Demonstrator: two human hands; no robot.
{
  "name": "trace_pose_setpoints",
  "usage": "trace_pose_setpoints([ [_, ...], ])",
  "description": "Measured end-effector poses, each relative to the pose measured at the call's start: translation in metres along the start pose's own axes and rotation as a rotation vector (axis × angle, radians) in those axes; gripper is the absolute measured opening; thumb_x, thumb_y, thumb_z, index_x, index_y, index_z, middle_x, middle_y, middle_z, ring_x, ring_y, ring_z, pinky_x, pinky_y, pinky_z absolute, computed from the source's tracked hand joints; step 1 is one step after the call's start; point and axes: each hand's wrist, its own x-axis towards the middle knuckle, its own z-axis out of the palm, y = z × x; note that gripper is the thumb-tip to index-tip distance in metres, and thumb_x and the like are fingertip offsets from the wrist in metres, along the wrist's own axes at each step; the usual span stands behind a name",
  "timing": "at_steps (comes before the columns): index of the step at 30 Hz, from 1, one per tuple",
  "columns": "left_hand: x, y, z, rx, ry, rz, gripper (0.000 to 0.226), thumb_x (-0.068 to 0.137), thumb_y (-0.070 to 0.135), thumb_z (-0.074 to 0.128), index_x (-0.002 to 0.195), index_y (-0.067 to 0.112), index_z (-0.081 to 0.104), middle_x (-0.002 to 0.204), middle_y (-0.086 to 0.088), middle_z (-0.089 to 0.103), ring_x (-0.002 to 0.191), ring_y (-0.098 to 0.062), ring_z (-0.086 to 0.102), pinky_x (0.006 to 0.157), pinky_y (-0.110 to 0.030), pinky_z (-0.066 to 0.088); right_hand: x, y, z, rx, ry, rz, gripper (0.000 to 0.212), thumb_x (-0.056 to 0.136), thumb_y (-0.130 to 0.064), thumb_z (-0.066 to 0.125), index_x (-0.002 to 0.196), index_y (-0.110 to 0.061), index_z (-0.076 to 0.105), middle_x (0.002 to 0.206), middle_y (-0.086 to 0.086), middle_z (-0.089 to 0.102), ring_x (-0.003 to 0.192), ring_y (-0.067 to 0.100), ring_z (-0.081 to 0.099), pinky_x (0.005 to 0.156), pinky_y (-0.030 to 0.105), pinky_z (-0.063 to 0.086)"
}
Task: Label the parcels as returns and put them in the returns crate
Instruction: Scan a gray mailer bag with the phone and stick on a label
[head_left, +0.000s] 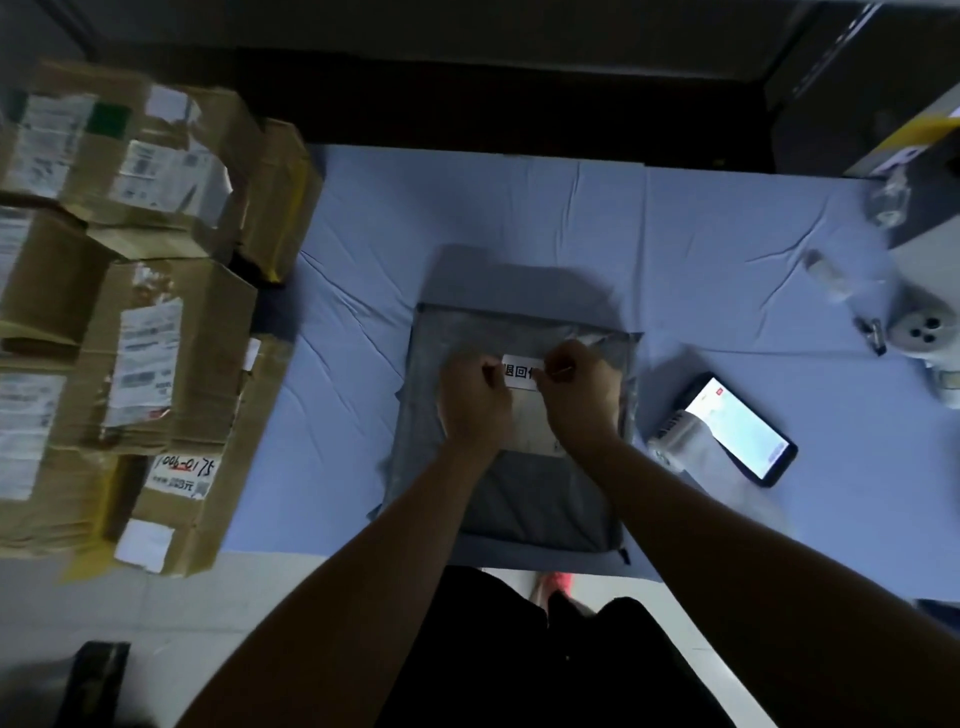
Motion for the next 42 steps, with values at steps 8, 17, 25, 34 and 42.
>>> trace_pose_setpoints([
  [8, 0.006, -0.015, 0.002, 0.152, -0.030, 0.388, 0.015, 0.084, 0.009, 0.075, 0.097, 0.003, 0.071, 0.087, -0.013, 0.068, 0.078, -0.026, 0.065, 0.070, -0.032, 0.053, -0.006, 0.017, 0.003, -0.501, 0.031, -0.351, 0.008, 0.087, -0.027, 0.070, 0.089, -0.028, 0.078, 0.096, -0.001, 0.059, 0.091, 0.024, 0.055, 0.079, 0.037, 0.040],
  [17, 0.020, -0.022, -0.041, 0.394, 0.023, 0.349, 0.013, 0.086, 0.022, 0.069, 0.085, 0.010, 0.065, 0.084, -0.012, 0.063, 0.077, -0.030, 0.062, 0.065, -0.033, 0.046, -0.017, 0.013, -0.012, -0.536, 0.073, 0.019, 0.036, 0.087, -0.044, 0.067, 0.120, -0.031, 0.060, 0.131, 0.007, 0.043, 0.120, 0.030, 0.040, 0.097, 0.047, 0.039],
  [25, 0.006, -0.059, -0.068, 0.196, -0.244, -0.223, 0.080, 0.062, 0.073, 0.062, 0.117, 0.014, 0.060, 0.108, -0.008, 0.066, 0.097, -0.027, 0.065, 0.081, -0.044, 0.056, -0.032, 0.028, -0.019, -0.161, -0.016, 0.410, 0.089, 0.075, -0.054, 0.077, 0.143, -0.015, 0.035, 0.130, 0.013, 0.057, 0.116, 0.034, 0.057, 0.094, 0.050, 0.052],
  [34, -0.044, -0.071, -0.113, -0.129, -0.165, -0.224, 0.026, 0.081, 0.036, 0.072, 0.093, 0.013, 0.074, 0.089, -0.005, 0.072, 0.083, -0.023, 0.068, 0.075, -0.041, 0.059, -0.064, 0.017, -0.024, -0.055, -0.037, 0.356, 0.078, 0.065, -0.049, 0.083, 0.129, -0.014, 0.056, 0.116, 0.009, 0.066, 0.106, 0.033, 0.064, 0.087, 0.042, 0.055],
  [42, -0.143, -0.079, -0.193, -0.083, 0.066, -0.152, 0.029, 0.076, 0.035, 0.059, 0.091, 0.012, 0.069, 0.089, -0.014, 0.068, 0.080, -0.025, 0.064, 0.070, -0.047, 0.055, -0.153, 0.001, -0.031, 0.055, -0.154, 0.156, 0.072, 0.073, -0.040, 0.074, 0.134, -0.010, 0.052, 0.125, 0.010, 0.059, 0.113, 0.034, 0.057, 0.093, 0.046, 0.052],
])
